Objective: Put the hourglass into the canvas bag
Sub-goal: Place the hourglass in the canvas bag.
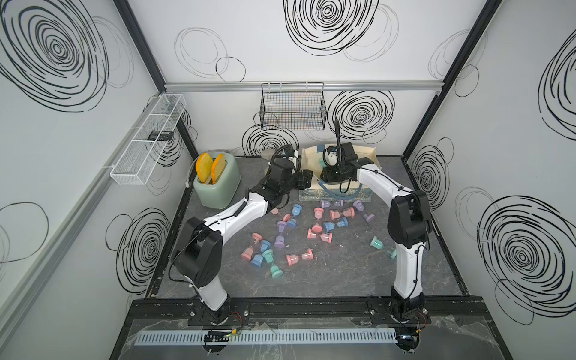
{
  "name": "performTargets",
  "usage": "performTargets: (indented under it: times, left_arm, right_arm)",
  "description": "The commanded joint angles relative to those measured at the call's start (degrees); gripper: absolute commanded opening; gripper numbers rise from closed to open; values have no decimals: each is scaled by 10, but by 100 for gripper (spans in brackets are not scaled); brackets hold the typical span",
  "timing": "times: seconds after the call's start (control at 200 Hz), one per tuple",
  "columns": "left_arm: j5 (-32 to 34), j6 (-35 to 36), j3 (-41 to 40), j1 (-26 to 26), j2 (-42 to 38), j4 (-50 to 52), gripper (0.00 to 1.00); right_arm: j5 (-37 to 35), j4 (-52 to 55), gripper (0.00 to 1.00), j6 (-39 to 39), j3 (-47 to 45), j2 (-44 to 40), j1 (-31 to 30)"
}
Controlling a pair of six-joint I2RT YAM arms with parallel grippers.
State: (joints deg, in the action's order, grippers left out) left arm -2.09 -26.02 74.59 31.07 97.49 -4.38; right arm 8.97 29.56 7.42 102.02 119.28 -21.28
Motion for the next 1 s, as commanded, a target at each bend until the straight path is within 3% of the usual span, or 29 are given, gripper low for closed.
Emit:
performTargets:
  times: [0.0,0.6,0.996]
  left_arm:
    - [3,-7,12,-3,10,-11,76]
    - [1,-10,28,-4,8,-1,80]
    - [-8,-22,19,-8,-58,24,91]
  right_arm:
    - [12,11,54,1,-10,5,-5]
    - [26,33,78,13,30,-39,5]
    - [22,24,94,43,3,-155,10]
